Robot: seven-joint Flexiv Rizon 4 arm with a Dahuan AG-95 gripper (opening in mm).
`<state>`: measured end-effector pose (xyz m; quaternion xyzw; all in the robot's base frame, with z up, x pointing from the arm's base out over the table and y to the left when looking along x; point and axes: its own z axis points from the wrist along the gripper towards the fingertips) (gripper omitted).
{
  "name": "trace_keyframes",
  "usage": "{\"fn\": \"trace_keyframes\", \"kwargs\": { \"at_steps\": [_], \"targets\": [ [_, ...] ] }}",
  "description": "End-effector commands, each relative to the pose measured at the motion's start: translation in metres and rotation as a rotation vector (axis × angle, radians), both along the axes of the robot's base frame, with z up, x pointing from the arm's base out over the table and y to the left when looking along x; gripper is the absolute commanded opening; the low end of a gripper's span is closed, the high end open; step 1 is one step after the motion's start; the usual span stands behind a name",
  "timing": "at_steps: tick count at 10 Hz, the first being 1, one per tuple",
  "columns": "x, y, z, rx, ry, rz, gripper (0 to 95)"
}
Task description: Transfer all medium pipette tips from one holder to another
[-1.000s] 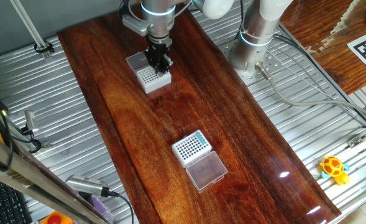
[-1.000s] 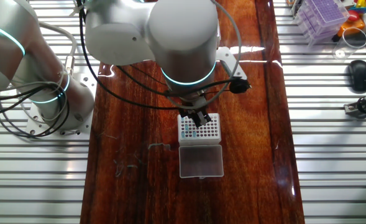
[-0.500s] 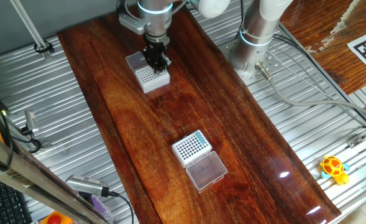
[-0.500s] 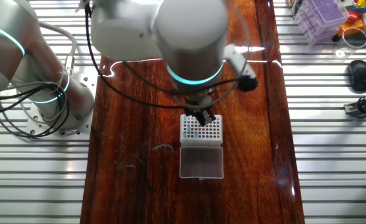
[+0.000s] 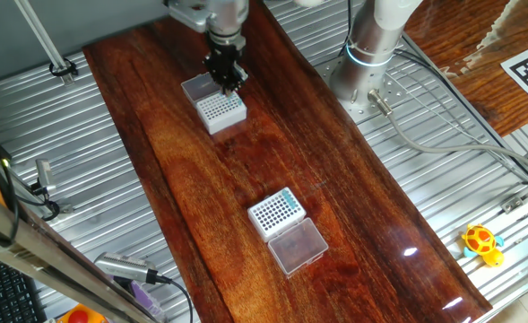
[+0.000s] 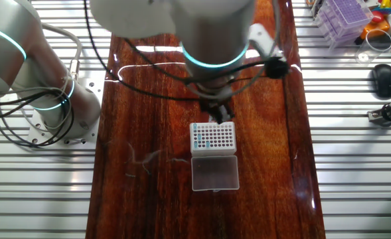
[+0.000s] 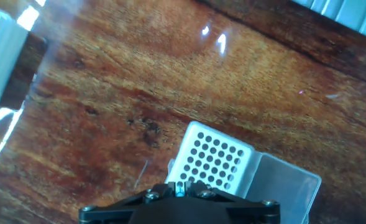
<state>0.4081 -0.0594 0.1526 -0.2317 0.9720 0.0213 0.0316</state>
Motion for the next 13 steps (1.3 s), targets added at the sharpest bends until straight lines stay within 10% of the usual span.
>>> {"fn": "trace_keyframes", "kwargs": {
  "at_steps": [1, 7, 13],
  "targets": [
    [0.006, 0.015, 0.009, 0.001, -0.001, -0.011, 0.0],
    [0.037, 0.159, 0.018, -0.022, 0.011, -0.215, 0.0],
    [0.039, 0.157, 0.020, -0.030, 0.038, 0.072, 0.0]
  ]
}}
